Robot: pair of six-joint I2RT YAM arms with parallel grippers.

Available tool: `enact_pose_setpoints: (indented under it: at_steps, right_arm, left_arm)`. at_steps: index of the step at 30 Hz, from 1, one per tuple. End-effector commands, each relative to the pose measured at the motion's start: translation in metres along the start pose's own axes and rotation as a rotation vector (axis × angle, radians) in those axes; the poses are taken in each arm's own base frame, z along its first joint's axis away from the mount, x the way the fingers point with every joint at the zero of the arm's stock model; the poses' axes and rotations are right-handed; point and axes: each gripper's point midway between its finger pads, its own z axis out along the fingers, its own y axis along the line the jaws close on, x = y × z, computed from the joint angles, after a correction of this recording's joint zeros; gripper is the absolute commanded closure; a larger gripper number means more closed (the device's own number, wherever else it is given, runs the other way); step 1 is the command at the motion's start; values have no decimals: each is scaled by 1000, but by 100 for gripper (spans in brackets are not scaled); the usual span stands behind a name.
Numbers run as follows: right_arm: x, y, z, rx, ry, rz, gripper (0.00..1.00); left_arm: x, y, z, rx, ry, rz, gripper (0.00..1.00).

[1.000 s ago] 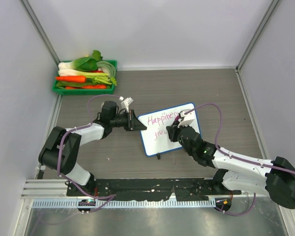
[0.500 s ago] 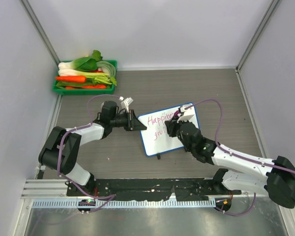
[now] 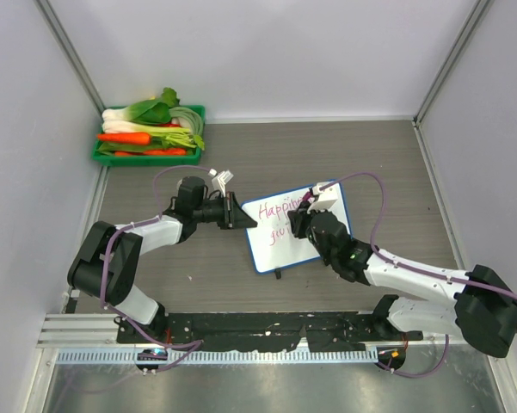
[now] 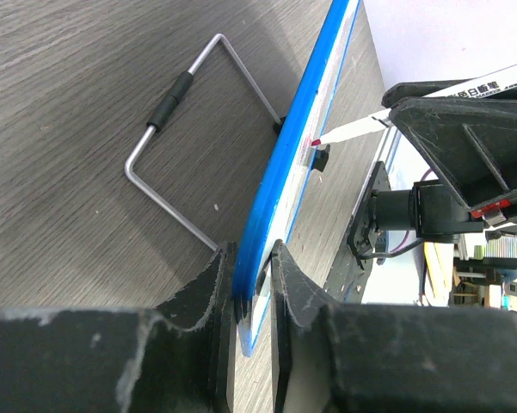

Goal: Write a sentence on the whiteboard

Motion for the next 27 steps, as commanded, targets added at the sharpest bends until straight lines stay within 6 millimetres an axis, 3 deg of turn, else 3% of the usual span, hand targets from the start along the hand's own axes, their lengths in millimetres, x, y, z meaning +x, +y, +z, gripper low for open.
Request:
enact_pose_setpoints:
  at_steps: [1,12,27]
  right_arm:
    - [-4,-5,3,26,-22,10,99]
    - [-27,-4,-15,-1,-75,40,98]
    - [-13,-7,-5,20,-42,12,99]
  left_arm:
    - [17,43,3,-176,21,-6,100]
    - [17,44,3,-178,22,-9,100]
    - [18,44,3,-172,25,-12,100]
